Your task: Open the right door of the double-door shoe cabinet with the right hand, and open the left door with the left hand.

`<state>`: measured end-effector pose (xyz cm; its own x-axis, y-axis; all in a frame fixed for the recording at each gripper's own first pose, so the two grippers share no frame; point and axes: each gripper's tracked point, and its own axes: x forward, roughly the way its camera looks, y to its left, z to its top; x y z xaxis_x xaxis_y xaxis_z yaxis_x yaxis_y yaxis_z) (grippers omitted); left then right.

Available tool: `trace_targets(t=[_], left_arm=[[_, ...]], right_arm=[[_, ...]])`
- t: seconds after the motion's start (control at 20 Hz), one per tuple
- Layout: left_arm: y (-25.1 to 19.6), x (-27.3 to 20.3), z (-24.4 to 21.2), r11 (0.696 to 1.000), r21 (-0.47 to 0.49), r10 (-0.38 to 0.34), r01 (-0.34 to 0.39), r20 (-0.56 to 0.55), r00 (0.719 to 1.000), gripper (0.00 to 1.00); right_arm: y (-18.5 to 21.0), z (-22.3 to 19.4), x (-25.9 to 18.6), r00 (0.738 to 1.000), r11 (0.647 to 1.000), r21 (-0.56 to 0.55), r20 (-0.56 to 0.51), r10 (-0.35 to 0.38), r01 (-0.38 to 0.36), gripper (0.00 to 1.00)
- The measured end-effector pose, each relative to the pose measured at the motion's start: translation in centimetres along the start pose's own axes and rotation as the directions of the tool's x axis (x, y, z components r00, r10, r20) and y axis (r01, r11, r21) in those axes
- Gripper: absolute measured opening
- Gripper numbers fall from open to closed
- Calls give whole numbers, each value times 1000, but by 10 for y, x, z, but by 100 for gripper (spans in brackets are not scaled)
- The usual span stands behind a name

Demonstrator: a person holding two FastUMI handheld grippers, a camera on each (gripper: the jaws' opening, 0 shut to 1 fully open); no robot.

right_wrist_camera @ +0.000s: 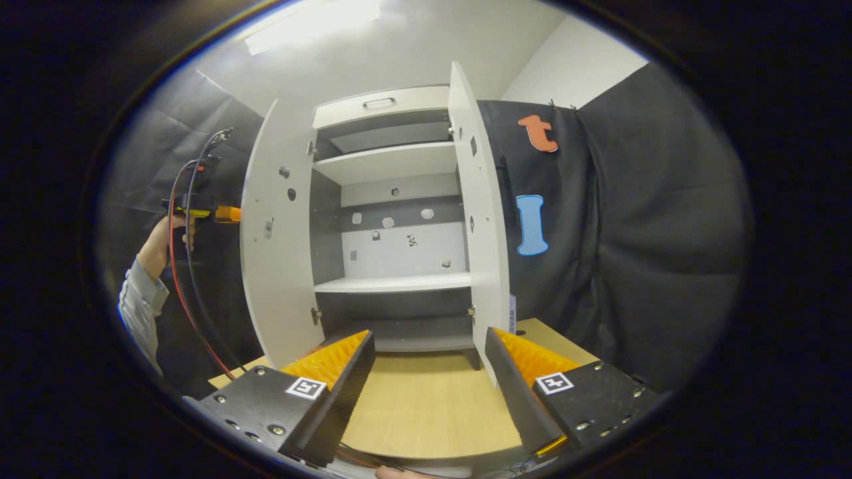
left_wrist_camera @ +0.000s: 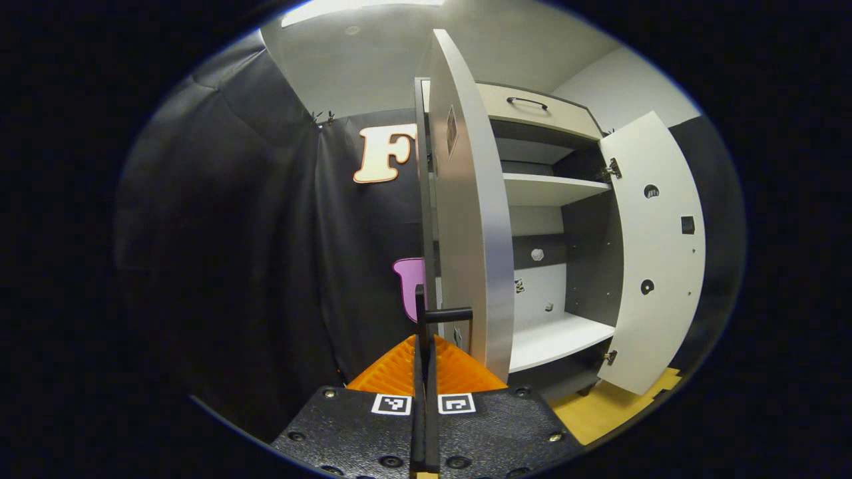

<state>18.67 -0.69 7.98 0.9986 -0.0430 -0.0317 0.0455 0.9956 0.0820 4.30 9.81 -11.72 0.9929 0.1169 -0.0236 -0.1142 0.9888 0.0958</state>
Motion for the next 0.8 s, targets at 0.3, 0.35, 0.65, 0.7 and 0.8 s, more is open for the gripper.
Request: trace_targets(t=[0.3,0.35,0.65,0.7,0.8], left_arm=[[8,-4,-5,1000,-2,27,-27,-9,1000,0],[8,-5,-5,999,0,32,-32,-7,999,1],[-1,-21,0,996,-71,63,-58,59,996,24],[3,-27,-2,995,-58,84,-80,63,994,37],[-4,-37,1,996,-42,81,-77,88,993,62]], right_arm=[[9,4,1,1000,1000,-15,4,4,-4,99],[9,6,1,1000,1000,-14,8,2,-1,99],[9,8,7,1000,1000,-2,3,-4,4,98],[8,9,11,1000,1000,-5,0,-10,10,98],[10,11,16,1000,1000,-11,-2,-20,20,98]])
